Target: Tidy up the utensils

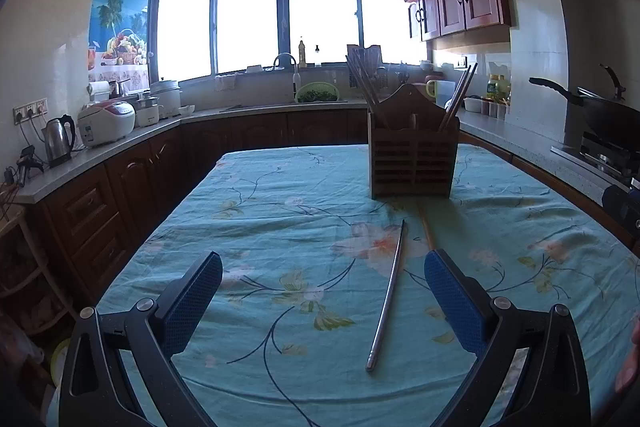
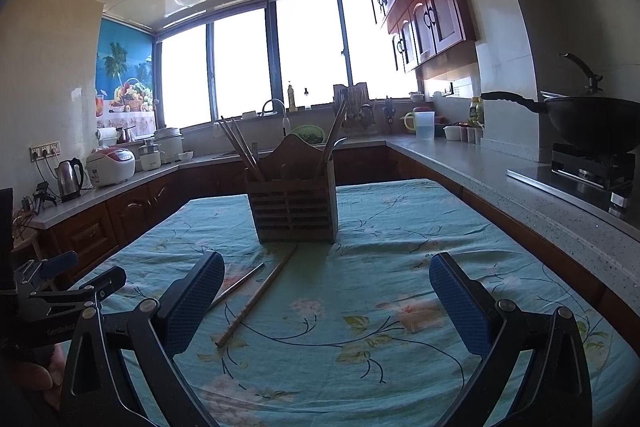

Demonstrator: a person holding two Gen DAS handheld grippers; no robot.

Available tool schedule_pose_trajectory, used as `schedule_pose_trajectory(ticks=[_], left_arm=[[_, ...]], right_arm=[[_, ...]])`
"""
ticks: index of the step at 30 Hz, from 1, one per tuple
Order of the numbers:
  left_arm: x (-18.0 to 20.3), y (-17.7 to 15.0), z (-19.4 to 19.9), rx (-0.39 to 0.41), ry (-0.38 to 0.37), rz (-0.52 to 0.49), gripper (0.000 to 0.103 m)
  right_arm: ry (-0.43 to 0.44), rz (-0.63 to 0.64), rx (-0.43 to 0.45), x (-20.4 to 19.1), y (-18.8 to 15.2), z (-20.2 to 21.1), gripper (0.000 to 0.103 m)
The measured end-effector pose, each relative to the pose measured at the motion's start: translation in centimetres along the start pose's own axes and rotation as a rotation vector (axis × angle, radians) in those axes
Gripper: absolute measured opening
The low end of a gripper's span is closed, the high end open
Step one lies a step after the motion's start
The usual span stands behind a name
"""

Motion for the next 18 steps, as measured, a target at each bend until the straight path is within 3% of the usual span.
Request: schedule_pose_trajectory(ticks=[18], left_arm=[[0.3, 0.38, -0.26, 0.001, -0.006, 0.001, 0.102]], right_arm=[[-0.005, -0.004, 0.006, -0.01, 0.04, -0.25, 0.103]])
Point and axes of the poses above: each gripper's, at about its wrist camera, not at the fingertips, and z roughly against the way its jaws point, x to its right, y to its top, the point moved 8 cm from there along -z, roughly the way its jaws point, and after that the axes turned 5 degrees about -z, right-handed, at the moved point
